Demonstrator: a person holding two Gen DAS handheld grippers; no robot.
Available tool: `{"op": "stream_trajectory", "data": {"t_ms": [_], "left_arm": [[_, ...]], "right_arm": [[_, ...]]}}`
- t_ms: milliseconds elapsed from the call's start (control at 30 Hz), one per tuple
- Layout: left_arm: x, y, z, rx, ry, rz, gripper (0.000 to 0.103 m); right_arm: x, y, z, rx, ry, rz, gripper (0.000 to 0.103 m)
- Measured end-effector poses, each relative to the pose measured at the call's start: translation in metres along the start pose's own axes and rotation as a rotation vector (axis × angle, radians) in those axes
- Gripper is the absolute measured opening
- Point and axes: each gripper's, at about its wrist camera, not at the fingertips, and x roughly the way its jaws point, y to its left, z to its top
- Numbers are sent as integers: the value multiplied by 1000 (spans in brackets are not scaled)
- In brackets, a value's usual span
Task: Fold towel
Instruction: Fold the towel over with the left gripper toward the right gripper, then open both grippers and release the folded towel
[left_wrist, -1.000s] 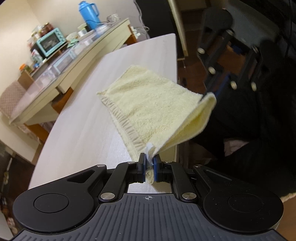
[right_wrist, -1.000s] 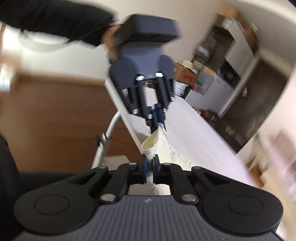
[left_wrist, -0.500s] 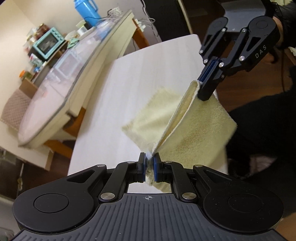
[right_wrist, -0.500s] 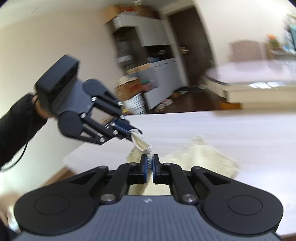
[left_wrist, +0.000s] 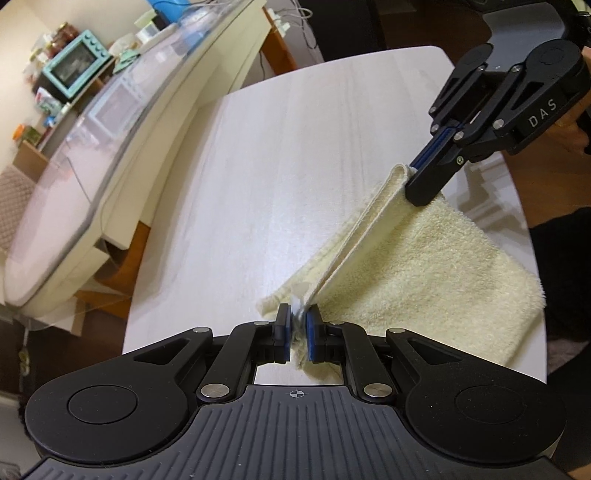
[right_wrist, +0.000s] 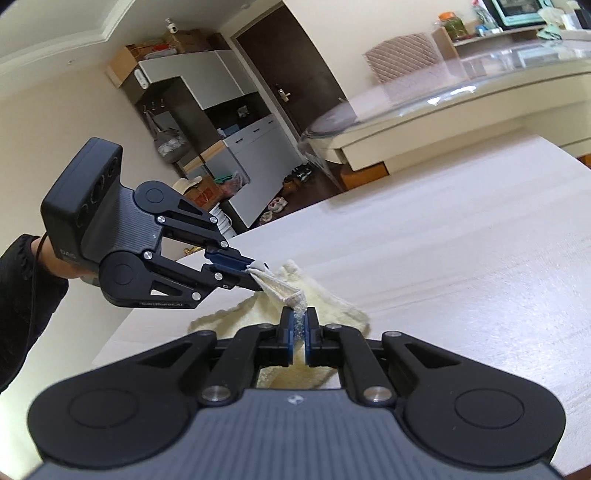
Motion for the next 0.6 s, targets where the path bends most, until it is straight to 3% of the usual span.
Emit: {"op": "stream_trajectory", "data": {"t_ms": [200,367,600], "left_arm": [[7,3,-1,-20,-20,2,15],[5,10,-3,-78,-40,37,47],[7,24,-9,-184,-72,63,57]], "right_arm": [[8,-11,-1,13,-1,-16,8],[1,-10,-1,3,-31,-44,18],[-2,-2,1,-92,-65,-106,23]]}}
